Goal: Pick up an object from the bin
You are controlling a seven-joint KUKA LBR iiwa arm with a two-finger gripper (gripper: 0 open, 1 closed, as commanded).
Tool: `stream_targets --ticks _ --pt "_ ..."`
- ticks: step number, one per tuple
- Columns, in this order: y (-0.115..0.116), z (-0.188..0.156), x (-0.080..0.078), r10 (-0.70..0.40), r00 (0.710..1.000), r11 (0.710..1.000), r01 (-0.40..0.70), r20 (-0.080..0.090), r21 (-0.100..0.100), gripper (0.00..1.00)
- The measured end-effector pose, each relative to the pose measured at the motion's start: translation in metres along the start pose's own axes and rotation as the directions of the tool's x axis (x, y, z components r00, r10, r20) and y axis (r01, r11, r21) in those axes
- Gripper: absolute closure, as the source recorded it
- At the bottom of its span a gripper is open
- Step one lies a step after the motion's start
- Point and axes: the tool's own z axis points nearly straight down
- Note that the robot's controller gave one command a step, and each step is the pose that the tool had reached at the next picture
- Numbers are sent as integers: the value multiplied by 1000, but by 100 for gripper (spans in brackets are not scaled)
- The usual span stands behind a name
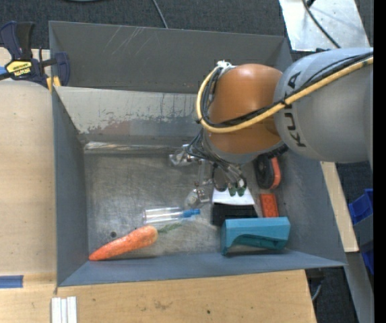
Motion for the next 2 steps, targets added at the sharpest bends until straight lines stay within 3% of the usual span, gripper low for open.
stream_targets --ticks 1,2 --pt "17 16 31 -131 991 991 131 -21 -3 0" --pt "29 69 31 -338 941 941 338 -3 0 100"
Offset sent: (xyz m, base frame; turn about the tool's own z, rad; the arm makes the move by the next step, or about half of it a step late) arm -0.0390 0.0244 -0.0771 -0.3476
